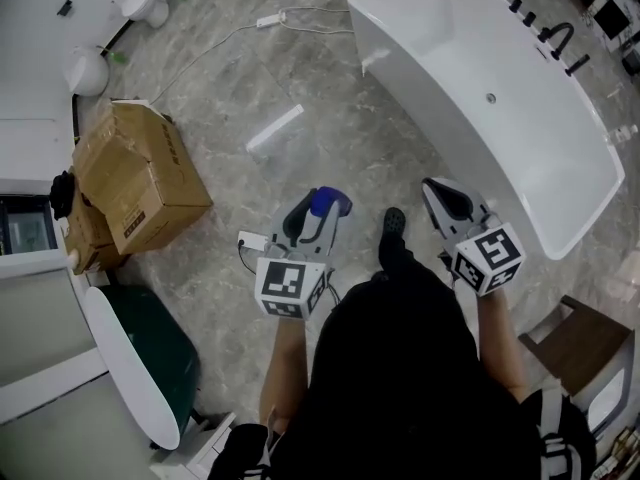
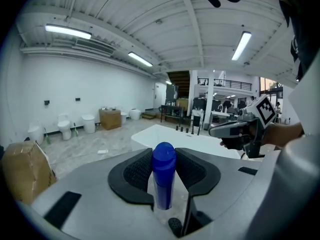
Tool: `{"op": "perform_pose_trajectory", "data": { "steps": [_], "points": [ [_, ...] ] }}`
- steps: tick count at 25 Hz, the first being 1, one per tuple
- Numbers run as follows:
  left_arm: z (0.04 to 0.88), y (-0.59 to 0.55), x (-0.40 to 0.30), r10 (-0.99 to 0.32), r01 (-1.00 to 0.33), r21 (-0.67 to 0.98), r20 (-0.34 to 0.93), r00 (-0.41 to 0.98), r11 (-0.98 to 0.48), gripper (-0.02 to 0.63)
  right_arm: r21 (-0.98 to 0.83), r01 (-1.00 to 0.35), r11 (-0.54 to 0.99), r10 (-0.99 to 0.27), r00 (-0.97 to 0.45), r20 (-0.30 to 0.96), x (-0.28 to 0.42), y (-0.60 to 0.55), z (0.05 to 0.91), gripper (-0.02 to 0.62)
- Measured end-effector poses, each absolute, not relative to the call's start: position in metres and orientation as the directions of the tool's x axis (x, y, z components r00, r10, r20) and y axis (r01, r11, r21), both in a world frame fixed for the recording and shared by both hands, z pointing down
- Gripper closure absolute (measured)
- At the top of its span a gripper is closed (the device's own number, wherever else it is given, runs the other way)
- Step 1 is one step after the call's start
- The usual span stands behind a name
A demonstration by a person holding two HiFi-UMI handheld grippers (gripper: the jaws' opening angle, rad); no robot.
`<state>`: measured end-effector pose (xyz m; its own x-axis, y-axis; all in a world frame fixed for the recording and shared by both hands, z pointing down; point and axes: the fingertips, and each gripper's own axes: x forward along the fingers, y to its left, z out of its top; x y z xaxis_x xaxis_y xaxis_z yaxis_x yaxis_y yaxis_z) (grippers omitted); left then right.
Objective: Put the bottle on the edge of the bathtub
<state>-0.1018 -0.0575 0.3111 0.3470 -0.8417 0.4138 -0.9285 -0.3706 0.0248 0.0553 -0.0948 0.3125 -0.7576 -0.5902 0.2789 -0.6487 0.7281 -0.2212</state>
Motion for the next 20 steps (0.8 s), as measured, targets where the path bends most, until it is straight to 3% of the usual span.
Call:
{"op": "perform_pose_trajectory", "data": {
  "steps": [20],
  "points": [
    [0.356, -0.223, -0.166, -0.818, -0.945, 0.096, 0.479, 0.32, -0.313, 0.457, -0.25, -0.603, 0.758, -0.502, -0.783, 0.368, -0.022, -0.257, 0.346, 0.583]
  ]
}}
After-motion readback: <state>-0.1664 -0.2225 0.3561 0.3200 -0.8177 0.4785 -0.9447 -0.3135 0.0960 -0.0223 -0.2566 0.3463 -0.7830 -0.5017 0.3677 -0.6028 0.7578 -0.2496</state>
